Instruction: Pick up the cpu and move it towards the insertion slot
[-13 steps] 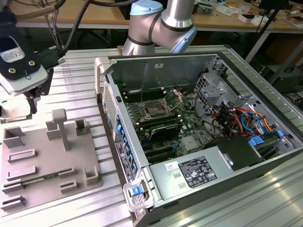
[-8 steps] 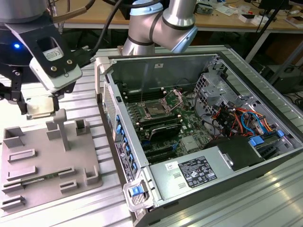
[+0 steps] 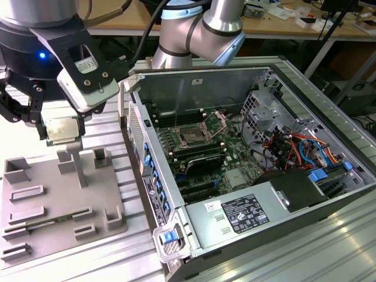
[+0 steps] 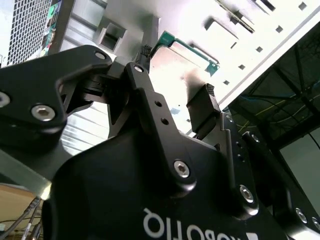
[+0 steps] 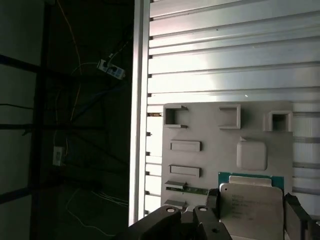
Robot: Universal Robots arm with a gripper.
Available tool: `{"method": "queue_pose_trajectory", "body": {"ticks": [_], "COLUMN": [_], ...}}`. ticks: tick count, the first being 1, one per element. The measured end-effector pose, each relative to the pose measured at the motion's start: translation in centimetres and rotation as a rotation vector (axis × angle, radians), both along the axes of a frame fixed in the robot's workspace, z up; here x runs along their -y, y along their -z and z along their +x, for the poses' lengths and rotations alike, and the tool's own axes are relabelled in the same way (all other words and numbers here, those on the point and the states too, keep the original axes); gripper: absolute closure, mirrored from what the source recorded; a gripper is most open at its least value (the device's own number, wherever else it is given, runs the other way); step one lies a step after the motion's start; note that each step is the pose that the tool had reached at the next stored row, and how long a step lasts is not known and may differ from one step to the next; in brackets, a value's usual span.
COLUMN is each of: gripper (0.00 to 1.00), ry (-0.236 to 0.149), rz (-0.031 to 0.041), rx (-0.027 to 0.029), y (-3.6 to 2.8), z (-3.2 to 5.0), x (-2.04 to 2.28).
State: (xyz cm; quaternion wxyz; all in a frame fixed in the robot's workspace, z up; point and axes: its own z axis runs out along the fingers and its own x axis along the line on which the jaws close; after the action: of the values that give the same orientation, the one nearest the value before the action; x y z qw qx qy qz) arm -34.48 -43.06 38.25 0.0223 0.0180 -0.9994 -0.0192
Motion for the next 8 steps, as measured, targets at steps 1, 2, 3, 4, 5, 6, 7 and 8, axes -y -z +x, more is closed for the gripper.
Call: {"method": "queue_pose_trajectory", "body": {"ticks": [1,2,3,4,5,6,7,8], "gripper": [0.45,0.45,0.45,0.45,0.45,0.45,0.45,0.45], "ry": [0.000,0.000,0.000,0.000,0.000,0.000,0.000,0.000], "rz": [0.0001,0.0004,0.0001,0.0000,-0.0001,-0.0009,-0.0014,-0.0020], "rx": [0.0002,0.0003,-0.0001,-0.0003,-0.0003,-0.0005,-0.0005,-0.0004], "y": [-0.11,-0.10,-0.12,-0.10,-0.06,-0.03,0.00,0.03], "z": [0.00,0.06,0.29,0.75,1.37,1.81,2.08,2.37], "x": [0.00,0.00,0.00,-0.04,-0.07,-0.08,-0.09,-0.10]}}
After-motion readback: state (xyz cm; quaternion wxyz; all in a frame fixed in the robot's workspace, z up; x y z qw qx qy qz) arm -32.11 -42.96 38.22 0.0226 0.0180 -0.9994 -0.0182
